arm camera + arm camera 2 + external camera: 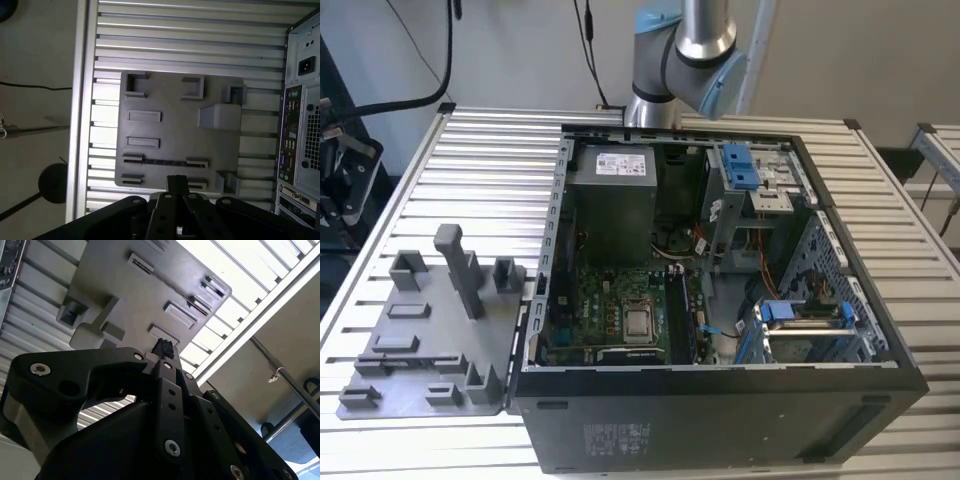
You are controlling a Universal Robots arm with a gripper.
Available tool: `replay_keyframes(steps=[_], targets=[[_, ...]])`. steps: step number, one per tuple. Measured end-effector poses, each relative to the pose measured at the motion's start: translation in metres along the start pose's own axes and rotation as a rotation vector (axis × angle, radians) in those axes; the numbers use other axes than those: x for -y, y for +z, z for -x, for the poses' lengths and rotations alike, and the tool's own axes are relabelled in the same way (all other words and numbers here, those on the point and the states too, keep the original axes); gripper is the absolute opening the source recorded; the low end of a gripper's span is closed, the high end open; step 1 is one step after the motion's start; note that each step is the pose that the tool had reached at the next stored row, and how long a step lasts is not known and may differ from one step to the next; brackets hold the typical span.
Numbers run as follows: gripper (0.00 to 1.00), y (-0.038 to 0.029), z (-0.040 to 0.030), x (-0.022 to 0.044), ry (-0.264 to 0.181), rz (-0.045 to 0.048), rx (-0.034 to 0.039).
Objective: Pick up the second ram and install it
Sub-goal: 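Pick up the second ram and move it above second insertion slot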
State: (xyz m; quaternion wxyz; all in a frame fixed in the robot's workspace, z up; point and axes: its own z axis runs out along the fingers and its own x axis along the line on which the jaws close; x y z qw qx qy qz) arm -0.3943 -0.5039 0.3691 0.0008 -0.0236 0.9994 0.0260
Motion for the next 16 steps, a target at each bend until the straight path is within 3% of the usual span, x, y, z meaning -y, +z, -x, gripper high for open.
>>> replay_keyframes(steps=[7,16], targets=[[0.11,0.0000,0.0000,0.0000,-0.007,-0.0002,-0.0003],[0.11,0.0000,0.0000,0.0000,-0.095,0.0002,-0.0049]])
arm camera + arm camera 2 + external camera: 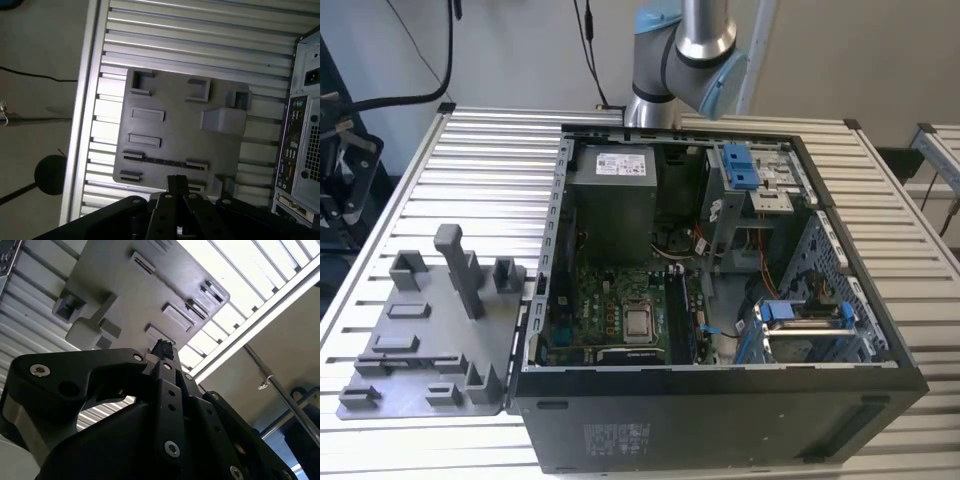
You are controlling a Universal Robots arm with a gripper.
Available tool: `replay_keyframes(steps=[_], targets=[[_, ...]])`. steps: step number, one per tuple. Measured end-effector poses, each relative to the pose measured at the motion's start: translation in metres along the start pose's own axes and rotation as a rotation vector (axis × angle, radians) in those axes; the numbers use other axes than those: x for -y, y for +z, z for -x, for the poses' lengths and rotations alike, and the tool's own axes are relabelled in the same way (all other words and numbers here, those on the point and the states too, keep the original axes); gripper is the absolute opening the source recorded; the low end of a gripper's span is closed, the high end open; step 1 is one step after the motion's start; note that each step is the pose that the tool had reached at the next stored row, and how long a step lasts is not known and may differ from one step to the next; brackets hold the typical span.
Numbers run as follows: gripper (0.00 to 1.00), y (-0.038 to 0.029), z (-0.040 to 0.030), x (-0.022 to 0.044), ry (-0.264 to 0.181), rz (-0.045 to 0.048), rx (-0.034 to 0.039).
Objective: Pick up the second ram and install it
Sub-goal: 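Pick up the second ram and move it above second insertion slot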
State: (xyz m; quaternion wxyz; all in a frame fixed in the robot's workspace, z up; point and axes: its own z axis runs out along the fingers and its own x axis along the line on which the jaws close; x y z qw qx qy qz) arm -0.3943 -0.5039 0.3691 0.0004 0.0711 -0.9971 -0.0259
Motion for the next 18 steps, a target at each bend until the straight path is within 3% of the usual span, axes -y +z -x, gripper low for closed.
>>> replay_keyframes(steps=[18], targets=[[0.11,0.0000,0.0000,0.0000,-0.324,-0.0009,-0.0173]])
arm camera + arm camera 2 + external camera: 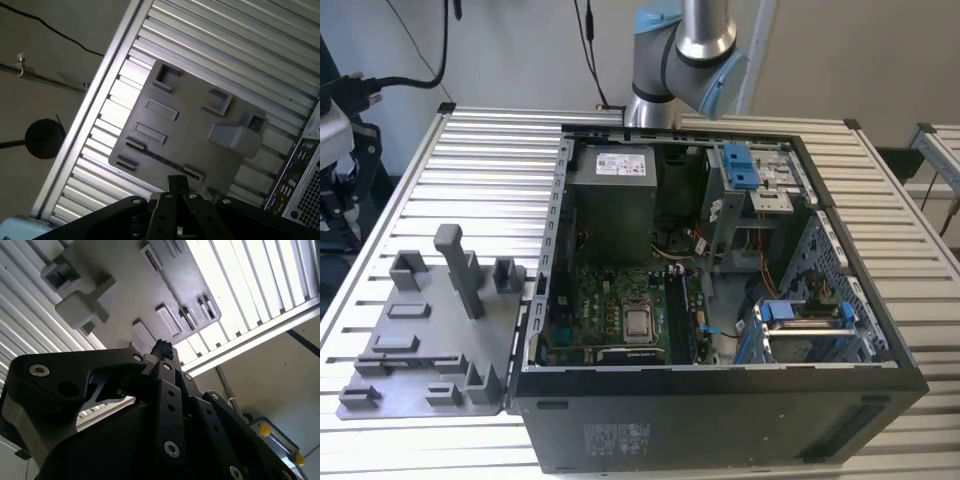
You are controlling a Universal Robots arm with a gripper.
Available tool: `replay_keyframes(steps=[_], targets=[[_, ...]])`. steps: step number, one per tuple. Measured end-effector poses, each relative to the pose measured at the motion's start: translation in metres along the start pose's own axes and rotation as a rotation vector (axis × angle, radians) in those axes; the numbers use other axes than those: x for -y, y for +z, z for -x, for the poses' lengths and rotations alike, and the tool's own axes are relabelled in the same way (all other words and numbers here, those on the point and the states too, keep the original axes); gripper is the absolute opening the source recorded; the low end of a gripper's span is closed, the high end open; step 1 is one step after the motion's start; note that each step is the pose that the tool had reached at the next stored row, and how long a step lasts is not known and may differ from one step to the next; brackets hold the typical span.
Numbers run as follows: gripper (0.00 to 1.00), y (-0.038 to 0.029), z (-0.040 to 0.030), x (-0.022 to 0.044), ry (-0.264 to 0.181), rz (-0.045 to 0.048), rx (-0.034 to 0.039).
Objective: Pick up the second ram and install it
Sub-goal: 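Pick up the second ram and move it above second insertion slot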
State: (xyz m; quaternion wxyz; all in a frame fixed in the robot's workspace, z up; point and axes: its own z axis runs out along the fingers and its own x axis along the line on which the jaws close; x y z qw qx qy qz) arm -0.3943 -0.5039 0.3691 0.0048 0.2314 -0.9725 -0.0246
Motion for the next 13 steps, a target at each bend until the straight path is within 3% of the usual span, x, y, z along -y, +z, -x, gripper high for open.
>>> replay_keyframes(steps=[13], targets=[[0.11,0.0001,0.0000,0.0000,-0.235,-0.0039,-0.0134]])
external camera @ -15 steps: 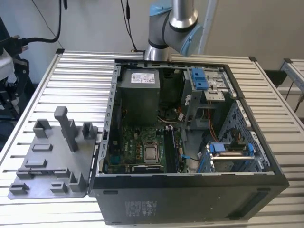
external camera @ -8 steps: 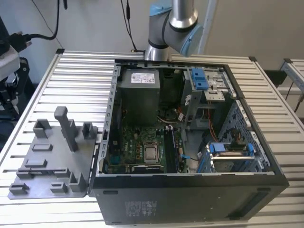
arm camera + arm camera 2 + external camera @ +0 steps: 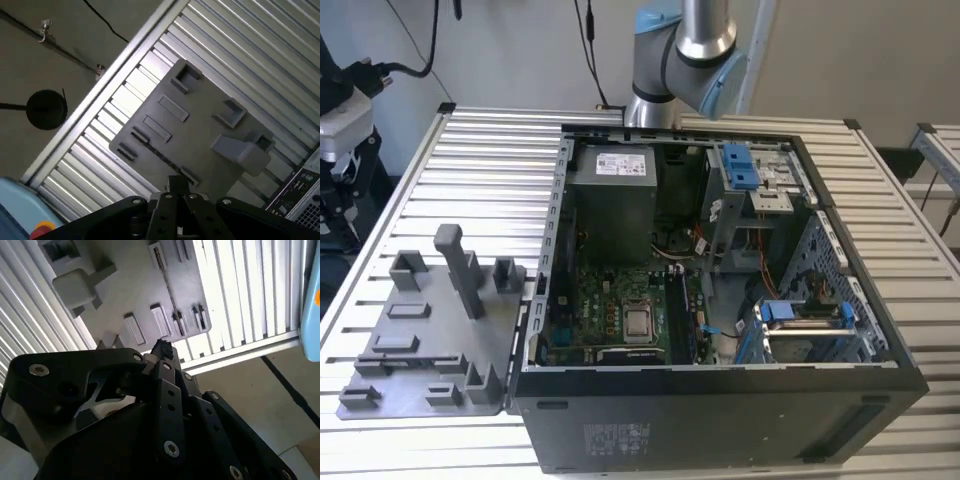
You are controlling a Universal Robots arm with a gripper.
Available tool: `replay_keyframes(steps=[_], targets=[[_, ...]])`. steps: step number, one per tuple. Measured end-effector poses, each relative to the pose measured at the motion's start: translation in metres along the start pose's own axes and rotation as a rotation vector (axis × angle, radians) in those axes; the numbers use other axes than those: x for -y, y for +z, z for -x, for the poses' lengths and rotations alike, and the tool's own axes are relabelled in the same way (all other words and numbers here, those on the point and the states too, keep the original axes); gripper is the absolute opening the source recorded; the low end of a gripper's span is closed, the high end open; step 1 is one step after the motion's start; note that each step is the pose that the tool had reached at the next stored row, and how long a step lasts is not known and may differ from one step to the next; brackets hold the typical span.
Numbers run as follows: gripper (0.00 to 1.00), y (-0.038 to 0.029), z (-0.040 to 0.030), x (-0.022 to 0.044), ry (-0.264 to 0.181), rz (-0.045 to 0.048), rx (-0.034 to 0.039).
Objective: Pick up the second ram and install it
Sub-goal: 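Pick up the second ram and move it above second insertion slot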
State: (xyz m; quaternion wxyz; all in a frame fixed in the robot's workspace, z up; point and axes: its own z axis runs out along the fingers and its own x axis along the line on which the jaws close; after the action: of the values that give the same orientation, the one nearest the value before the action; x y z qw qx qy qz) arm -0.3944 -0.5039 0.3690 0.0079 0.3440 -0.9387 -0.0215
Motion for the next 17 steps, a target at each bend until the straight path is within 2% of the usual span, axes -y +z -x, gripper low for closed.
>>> replay_keyframes(steps=[8,17], targets=[[0.11,0.0008,0.0000,0.0001,-0.145,-0.0049,-0.0097],[0.11,0.0041,0.0000,0.0002,-0.309,-0.0144,-0.0116]])
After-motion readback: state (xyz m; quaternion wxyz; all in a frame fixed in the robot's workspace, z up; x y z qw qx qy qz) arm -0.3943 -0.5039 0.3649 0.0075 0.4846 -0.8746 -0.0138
